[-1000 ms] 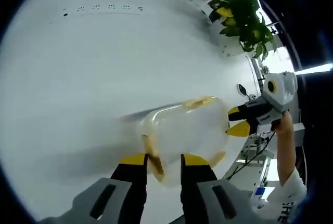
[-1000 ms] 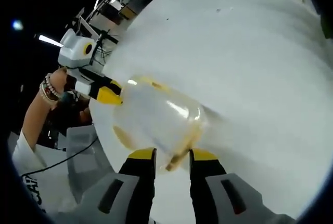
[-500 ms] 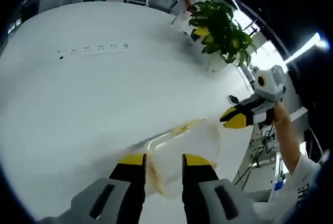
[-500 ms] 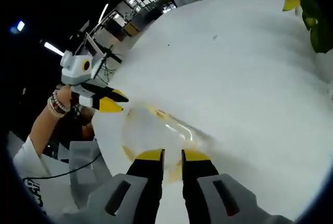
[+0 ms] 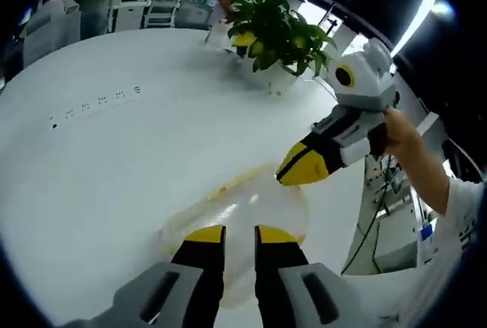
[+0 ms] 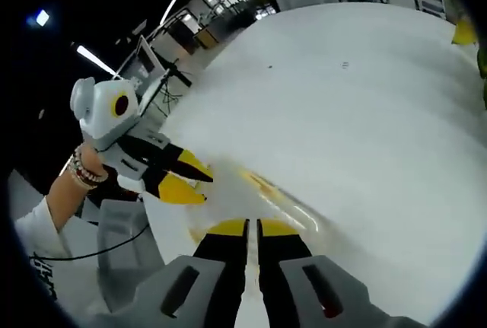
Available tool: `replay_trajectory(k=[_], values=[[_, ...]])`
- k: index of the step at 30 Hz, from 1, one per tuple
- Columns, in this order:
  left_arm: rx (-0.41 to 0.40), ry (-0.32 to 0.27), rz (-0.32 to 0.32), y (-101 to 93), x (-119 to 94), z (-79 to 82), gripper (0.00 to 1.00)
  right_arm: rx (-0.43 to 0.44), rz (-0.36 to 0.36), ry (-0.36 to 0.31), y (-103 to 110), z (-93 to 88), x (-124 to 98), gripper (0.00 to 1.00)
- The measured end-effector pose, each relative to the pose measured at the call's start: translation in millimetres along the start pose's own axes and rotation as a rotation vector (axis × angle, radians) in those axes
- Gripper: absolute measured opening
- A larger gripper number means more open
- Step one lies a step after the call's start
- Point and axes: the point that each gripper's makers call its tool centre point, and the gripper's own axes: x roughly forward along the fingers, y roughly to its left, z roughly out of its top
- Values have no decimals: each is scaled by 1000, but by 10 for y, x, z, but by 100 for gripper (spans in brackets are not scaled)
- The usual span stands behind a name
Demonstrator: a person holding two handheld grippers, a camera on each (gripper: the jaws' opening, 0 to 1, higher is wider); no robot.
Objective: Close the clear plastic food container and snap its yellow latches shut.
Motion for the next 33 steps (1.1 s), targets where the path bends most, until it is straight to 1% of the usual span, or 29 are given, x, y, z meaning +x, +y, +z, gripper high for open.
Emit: replay_trajectory(k=[2, 5, 9, 10, 13, 14, 17, 18, 22, 26, 28, 33], values=[[1, 0, -20, -50, 57, -18, 4, -10, 12, 6, 42, 17, 59, 0], [1, -25, -33, -102, 111, -3, 0, -17, 26, 24, 72, 13, 148, 0], [25, -28, -34, -130, 179, -5, 0, -24, 23, 51, 53, 5, 248, 0], [33, -28, -32, -130, 198, -11, 0, -23, 27, 54, 13, 73, 311, 0], [47, -22, -33, -135, 224, -37, 0, -18, 39, 63, 19, 77, 352, 0], [51, -28, -34, -133, 220, -26, 0, -21, 43, 68, 14, 81, 371, 0], [45, -31, -42, -128, 224, -20, 0, -28, 43, 80, 13, 40, 382, 0], [46, -31, -42, -128, 223, -20, 0, -27, 55, 76, 24, 51, 374, 0], [52, -38, -47, -137, 231, -8, 0, -22, 60, 76, 13, 60, 365, 0], [61, -39, -63, -199, 253, -13, 0, -26, 61, 72, 28, 59, 362, 0], [73, -40, -65, -225, 258, -16, 0, -31, 61, 71, -6, 107, 372, 0], [76, -32, -83, -274, 259, -48, 0, -26, 53, 54, -11, 138, 379, 0]])
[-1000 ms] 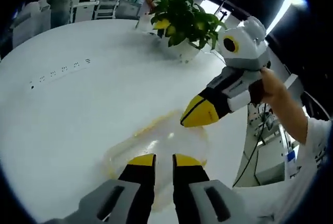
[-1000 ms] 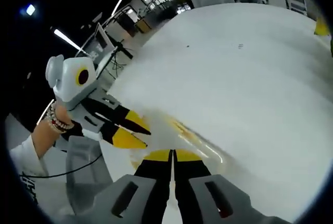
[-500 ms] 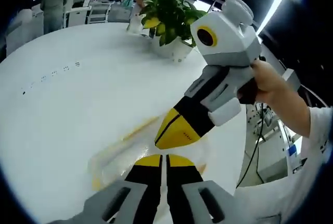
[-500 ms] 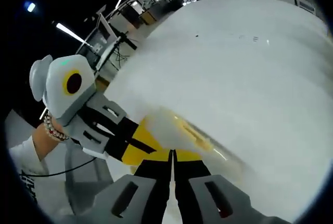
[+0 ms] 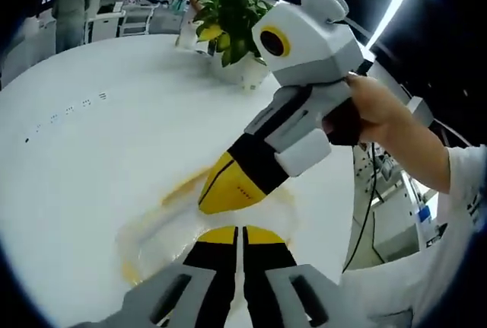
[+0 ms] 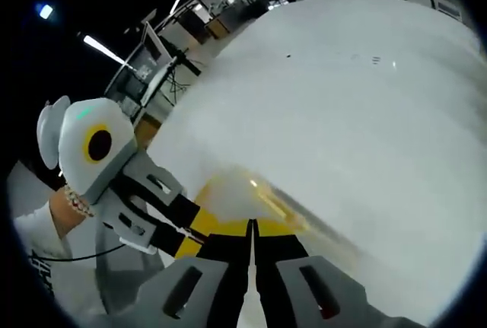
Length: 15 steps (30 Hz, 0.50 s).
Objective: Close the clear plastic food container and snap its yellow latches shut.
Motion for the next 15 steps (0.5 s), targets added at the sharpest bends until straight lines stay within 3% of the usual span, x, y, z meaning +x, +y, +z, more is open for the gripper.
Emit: replay_trajectory(k=[8, 11, 15], values=[[34, 22, -10, -121, -54, -118, 0, 6, -20, -26, -90, 112, -3, 0], [-5, 41, -60, -228, -65, -201, 0, 9, -18, -26, -103, 133, 0, 0], [-17, 29, -69, -259, -78, -233, 0, 23, -10, -45, -94, 175, 13, 0]])
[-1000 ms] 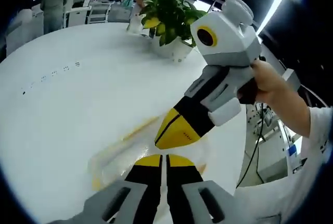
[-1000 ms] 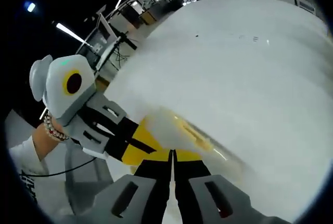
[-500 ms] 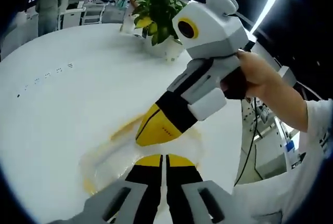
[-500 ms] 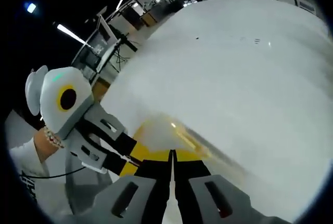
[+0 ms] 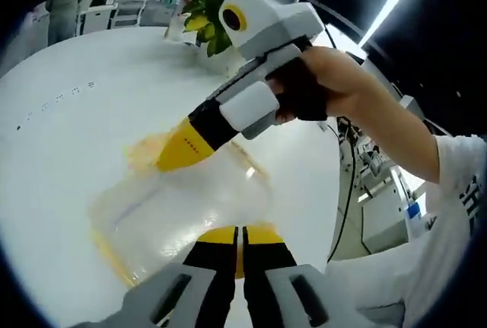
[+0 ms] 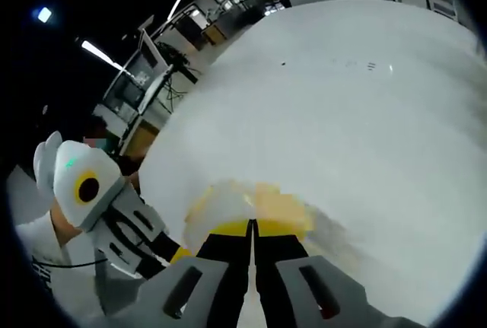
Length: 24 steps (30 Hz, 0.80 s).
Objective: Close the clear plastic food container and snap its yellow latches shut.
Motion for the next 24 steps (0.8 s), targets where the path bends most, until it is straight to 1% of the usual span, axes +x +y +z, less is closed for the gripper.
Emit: replay_trajectory(k=[2, 4, 7, 8, 10, 11, 15, 16, 18, 19, 21, 22, 24], values=[[-6, 0, -3, -12, -22, -24, 0, -12, -37, -7, -62, 22, 2, 0], [-2, -12, 9, -1, -35, -25, 0, -26, -52, 6, -70, -17, 2, 0], [-10, -25, 10, 1, -63, -34, 0, -11, -37, 3, -52, -12, 6, 0], [-23, -17, 4, -14, -67, -61, 0, -6, -37, -1, -46, -10, 4, 0], [-17, -12, 5, -28, -67, -103, 0, -4, -36, -5, -28, -30, -2, 0], [-7, -37, 9, -33, -72, -76, 0, 0, -34, -7, -16, -44, -3, 0], [-32, -42, -15, -99, -94, -118, 0, 4, -29, -6, 5, -77, -3, 0], [-35, -36, -18, -113, -87, -141, 0, 4, -27, -6, 12, -85, -4, 0], [-23, -7, -13, -122, -54, -237, 0, 5, -28, -7, 19, -91, -5, 0], [-3, 19, -11, -118, -19, -319, 0, 4, -26, -9, 27, -96, -3, 0], [7, 54, -5, -90, 35, -431, 0, 9, -24, -14, 39, -107, -2, 0], [-10, 52, -11, -88, 53, -440, 0, 10, -24, -16, 43, -112, -4, 0], [-47, 24, -35, -120, 70, -403, 0, 15, -21, -21, 49, -120, -7, 0]])
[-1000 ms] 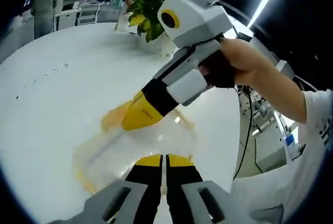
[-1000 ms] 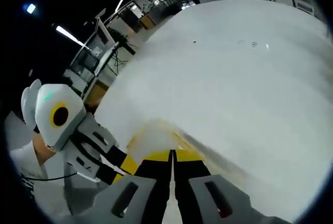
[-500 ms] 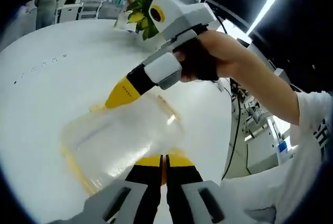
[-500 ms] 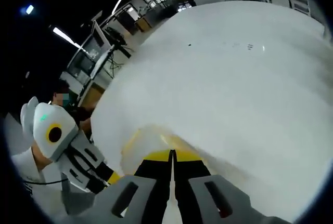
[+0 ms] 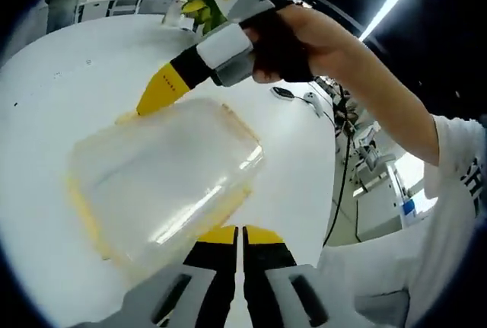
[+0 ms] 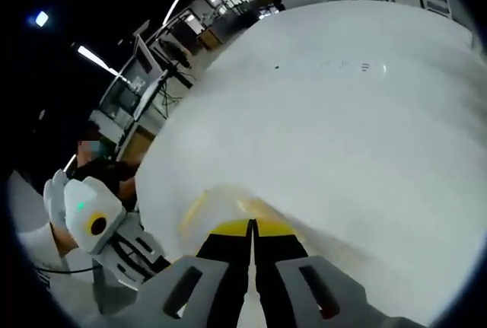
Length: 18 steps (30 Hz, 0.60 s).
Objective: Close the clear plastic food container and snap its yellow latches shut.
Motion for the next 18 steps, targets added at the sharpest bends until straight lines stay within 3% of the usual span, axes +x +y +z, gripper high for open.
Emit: replay_trajectory(k=[9, 18], values=[[2, 15, 4, -15, -39, -19, 0, 13, 9, -2, 12, 6, 4, 0], [34, -60, 20, -25, -208, 244, 0, -13, 21, -15, 52, 75, -28, 0]])
